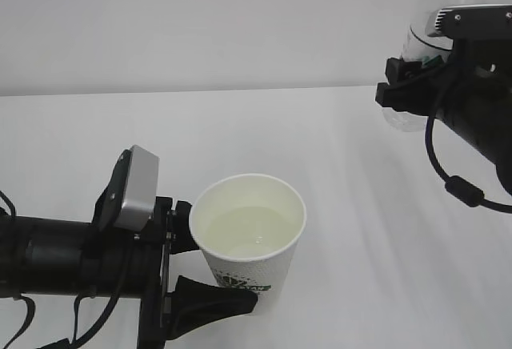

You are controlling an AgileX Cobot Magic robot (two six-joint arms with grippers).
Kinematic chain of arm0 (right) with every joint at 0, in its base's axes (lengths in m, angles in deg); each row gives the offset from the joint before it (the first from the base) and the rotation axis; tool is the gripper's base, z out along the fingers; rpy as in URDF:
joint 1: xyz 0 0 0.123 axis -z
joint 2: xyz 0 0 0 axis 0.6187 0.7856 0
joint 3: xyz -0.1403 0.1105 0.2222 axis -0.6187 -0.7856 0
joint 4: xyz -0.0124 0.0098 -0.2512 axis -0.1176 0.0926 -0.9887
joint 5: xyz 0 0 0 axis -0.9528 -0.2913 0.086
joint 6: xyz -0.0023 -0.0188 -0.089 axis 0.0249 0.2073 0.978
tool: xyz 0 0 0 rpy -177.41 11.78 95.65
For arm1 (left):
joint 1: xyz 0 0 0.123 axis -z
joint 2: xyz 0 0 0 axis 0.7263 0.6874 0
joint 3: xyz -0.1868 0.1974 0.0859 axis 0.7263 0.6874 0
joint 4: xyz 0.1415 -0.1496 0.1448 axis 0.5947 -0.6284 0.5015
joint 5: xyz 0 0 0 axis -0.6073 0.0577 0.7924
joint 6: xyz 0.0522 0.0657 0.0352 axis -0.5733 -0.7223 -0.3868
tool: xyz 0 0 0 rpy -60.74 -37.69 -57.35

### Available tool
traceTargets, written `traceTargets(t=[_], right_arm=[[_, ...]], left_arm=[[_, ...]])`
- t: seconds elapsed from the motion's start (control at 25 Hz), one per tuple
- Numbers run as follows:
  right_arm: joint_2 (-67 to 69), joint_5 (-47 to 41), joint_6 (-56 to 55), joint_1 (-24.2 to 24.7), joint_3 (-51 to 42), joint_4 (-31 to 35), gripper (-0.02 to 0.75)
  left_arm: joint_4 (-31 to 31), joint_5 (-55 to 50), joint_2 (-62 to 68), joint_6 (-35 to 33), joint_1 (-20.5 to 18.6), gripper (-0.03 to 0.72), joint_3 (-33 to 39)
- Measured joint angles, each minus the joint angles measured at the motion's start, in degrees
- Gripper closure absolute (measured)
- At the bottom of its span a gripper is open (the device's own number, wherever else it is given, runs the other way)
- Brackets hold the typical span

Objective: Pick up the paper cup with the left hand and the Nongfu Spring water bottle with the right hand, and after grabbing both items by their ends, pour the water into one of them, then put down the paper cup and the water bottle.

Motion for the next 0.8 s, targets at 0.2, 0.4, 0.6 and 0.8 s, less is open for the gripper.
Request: traceTargets(t=[0.2,0.4,0.6,0.8], right_arm=[[0.0,-0.79,0.0,0.0,0.0,0.03,0.246],[0.68,-1.46,0.11,0.0,0.0,0.03,0.246],[2.76,-1.61,0.18,0.0,0.0,0.03,0.246],[4.03,0.12,0.18,0.0,0.0,-0.07,0.246]], left_arm=[[-0.1,0.0,0.0,0.0,0.0,0.134,0.0],[-0.24,0.0,0.0,0.0,0.0,0.134,0.0],[-0.36,0.0,0.0,0.0,0.0,0.134,0.0],[-0.36,0.0,0.0,0.0,0.0,0.134,0.0]])
